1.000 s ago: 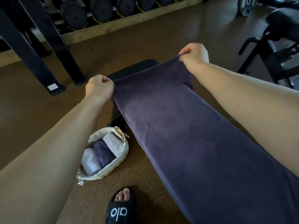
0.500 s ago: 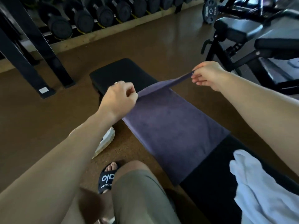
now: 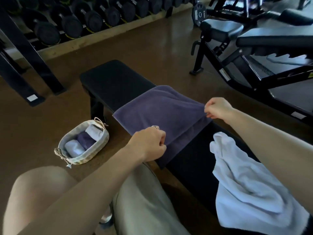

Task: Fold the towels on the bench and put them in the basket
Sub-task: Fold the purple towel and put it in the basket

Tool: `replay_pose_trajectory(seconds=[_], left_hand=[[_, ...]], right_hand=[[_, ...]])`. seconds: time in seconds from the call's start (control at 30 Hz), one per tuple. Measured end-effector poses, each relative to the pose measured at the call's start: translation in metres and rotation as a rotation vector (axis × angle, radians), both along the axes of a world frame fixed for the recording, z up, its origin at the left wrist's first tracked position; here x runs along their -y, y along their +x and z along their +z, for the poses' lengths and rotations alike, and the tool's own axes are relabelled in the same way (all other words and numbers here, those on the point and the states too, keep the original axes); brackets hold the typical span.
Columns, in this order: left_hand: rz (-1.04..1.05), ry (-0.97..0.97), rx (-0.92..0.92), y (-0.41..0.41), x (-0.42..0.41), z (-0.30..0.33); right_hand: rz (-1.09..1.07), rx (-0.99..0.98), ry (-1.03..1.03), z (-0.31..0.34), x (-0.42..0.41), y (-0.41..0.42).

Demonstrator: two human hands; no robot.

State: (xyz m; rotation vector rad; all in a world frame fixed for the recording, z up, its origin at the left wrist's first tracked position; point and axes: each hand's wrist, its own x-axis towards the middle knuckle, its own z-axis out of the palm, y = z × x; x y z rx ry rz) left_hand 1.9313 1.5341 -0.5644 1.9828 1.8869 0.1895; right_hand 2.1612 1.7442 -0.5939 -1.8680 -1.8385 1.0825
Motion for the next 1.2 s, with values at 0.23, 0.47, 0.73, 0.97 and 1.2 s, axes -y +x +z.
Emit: replay_pose_trajectory(seconds=[0.23,0.47,0.73,0.97,1.2], left_hand=[[-0.018,-0.057,-0.043,0.005,0.006,-0.007],[0.099,-0.044,0.040,-0.010,-0.003,0.019],[0.005,-0.107,0.036,-0.005,-0.006,0.041],[-0.144,-0.281,-0.123,0.009,0.008,-0.006],[-0.031,-0.274,-0.004,-0.016,0.000,-0.010]], right_hand=[[0.017,0.074,0.103,-0.013,0.009,0.003],[-0.209,-0.228,0.051,0.006,0.004,-0.006],[-0.235,-0.034,0.003,0.023,0.004,-0.003],[0.007,0.259,0.044,-0.012,0.026,0.016],[0.046,0.355,0.066,-0.017,0.016,0.014]])
